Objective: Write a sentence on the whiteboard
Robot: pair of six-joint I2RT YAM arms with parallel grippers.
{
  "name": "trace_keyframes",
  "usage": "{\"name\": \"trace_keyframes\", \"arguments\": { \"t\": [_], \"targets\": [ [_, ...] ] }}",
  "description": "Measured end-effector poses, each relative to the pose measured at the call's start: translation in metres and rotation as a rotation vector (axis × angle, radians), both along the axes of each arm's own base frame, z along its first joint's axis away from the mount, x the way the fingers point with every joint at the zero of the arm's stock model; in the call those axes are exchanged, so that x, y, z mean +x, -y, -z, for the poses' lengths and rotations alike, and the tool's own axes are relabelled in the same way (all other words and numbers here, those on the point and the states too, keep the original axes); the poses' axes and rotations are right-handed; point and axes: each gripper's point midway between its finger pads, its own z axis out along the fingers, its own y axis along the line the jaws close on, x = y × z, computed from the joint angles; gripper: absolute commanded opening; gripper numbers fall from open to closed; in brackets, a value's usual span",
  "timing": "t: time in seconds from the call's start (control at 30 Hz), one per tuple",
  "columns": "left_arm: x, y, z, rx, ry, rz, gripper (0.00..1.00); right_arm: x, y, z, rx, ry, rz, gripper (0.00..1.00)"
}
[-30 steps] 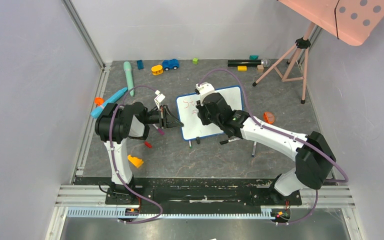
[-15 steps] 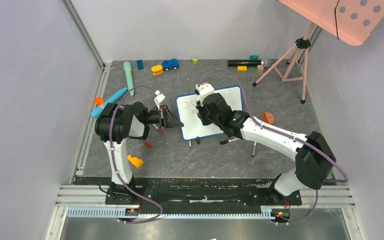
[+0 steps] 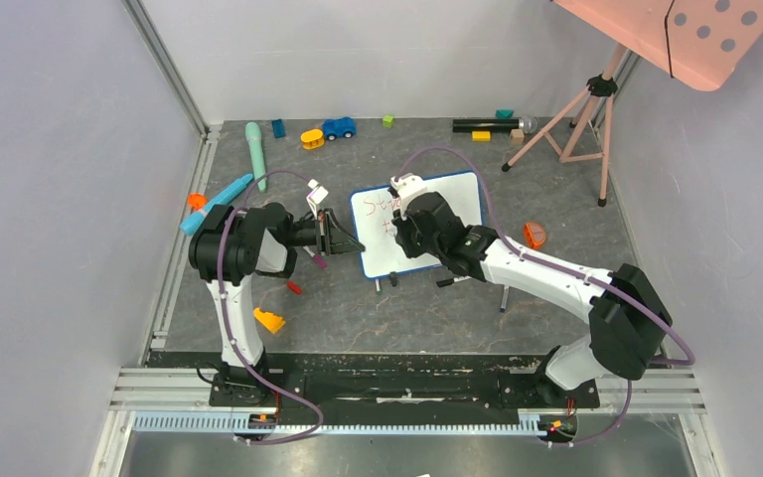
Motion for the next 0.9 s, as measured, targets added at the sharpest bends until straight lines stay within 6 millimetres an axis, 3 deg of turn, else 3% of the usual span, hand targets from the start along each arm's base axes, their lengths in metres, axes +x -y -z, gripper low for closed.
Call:
{"name": "trace_keyframes", "arguments": {
  "t": [0.43,0.9],
  "targets": [
    [0.0,0.0,0.0,0.0,0.0,0.0,0.02,-0.007,0.008,0.008,-0.024,-0.02,0.004,0.0],
    [0.0,0.0,0.0,0.0,0.001,0.002,0.02,-0.005,0.012,0.0,-0.021,0.0,0.019,0.0]
  ]
}}
